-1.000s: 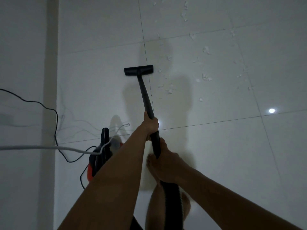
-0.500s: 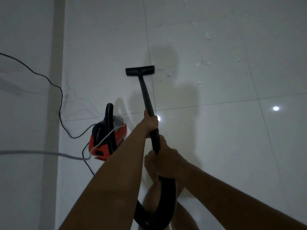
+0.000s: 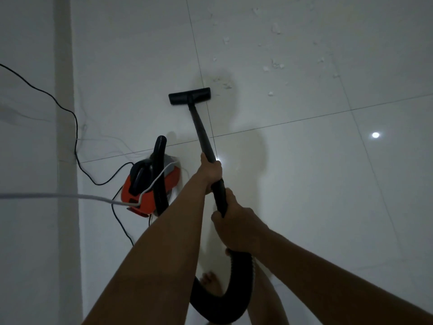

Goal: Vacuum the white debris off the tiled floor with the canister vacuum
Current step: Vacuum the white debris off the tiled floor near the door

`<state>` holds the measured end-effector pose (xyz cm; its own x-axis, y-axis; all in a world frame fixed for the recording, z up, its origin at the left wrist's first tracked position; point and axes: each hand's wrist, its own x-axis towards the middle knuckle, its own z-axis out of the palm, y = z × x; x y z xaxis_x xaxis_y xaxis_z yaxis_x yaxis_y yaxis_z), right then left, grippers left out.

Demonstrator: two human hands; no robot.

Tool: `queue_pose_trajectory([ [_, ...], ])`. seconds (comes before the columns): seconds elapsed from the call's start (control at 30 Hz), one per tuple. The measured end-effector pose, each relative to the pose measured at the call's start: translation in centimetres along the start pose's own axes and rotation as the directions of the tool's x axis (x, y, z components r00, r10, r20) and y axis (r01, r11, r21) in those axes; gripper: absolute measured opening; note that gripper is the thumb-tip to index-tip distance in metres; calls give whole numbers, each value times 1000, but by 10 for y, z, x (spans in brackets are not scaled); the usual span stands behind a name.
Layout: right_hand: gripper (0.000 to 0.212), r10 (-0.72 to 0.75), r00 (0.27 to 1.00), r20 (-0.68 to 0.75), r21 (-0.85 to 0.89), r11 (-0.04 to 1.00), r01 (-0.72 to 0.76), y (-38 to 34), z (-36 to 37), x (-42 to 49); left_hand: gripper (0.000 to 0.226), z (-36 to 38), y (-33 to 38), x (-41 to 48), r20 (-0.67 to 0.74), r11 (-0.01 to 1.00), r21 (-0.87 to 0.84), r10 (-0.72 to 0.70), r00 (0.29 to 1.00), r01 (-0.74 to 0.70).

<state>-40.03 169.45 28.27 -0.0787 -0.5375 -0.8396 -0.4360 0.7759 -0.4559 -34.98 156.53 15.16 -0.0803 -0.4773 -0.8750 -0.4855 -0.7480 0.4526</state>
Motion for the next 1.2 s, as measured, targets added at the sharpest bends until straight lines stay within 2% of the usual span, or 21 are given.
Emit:
queue_pose_trajectory([
  [0.17, 56, -57, 989, -139, 97, 993, 70, 20, 23, -33, 58, 7, -17, -25, 49, 1000, -21, -13, 999, 14],
  [0.3, 49, -52, 986, -161, 405, 907, 114, 35, 40, -48, 64, 14, -28, -37, 72, 998, 58, -5, 997, 1],
  [0.4, 46, -41, 980, -193, 401, 908, 117, 40, 47, -58, 65, 22, -39, -45, 102, 995, 101, -2, 995, -9],
  [0.6, 49, 41, 999, -8, 578, 816, -29, 47, 36, -72, 63, 38, -43, -61, 133, 991, 136, -3, 991, -16],
  [0.67, 52, 58, 998, -5, 568, 822, -45, 52, 34, -71, 64, 45, -42, -60, 129, 990, 142, -8, 992, -10],
  [0.9, 49, 29, 983, -182, 362, 931, 40, 72, 38, -66, 60, 61, -54, -55, 104, 994, 107, -5, 995, -6],
  [1.2, 48, 51, 987, -153, 375, 927, 10, 70, 28, -66, 66, 64, -46, -56, 119, 996, 90, -13, 993, 2],
])
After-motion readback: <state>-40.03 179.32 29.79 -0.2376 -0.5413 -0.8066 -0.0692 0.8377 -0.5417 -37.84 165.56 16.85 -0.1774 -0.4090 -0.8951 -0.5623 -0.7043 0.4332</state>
